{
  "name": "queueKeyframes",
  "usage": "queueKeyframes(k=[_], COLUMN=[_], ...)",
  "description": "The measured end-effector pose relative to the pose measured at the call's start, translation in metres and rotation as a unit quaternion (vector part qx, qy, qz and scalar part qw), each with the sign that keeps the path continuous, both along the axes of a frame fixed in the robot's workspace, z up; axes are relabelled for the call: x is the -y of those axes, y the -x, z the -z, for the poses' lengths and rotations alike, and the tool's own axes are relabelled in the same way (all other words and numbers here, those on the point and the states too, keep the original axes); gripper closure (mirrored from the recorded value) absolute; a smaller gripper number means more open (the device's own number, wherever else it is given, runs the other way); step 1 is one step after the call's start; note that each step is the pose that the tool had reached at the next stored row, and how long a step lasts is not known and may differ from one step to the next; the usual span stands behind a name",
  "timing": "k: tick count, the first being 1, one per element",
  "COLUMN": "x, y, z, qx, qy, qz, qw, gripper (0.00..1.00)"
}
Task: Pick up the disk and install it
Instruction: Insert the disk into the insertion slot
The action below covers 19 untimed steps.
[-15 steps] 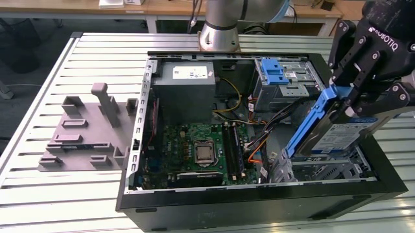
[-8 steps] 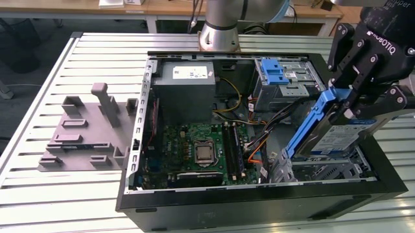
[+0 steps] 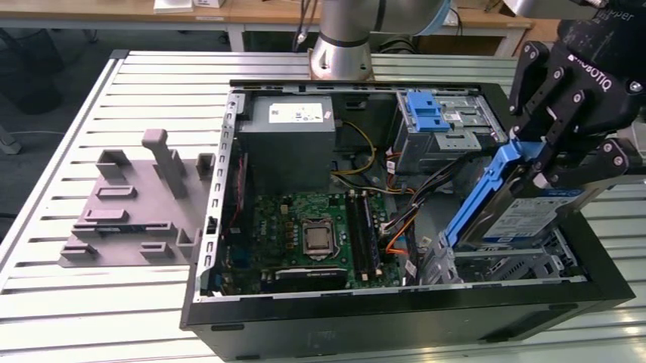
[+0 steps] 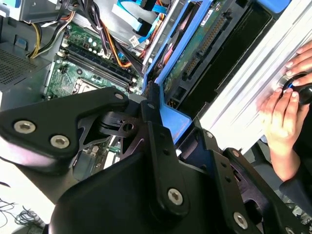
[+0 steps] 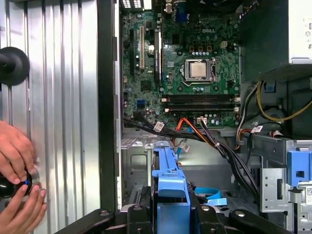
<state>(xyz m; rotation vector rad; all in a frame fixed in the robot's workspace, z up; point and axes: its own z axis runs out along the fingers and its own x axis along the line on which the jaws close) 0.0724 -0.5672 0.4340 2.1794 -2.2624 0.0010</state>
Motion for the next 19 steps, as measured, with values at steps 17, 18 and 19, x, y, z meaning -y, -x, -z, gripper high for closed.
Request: queueKeyframes(k=[17, 18, 19], x=[0.0, 0.0, 0.0], y=[-0.0002, -0.0002, -0.0002], z=[0.0171, 0.0185, 0.0199], qx=[0.0, 0.0, 0.0], qy=[0.0, -0.0001, 0.0], qz=[0.0, 0.0, 0.0], qw=[1.0, 1.0, 1.0], gripper=[0.64, 0.64, 0.64])
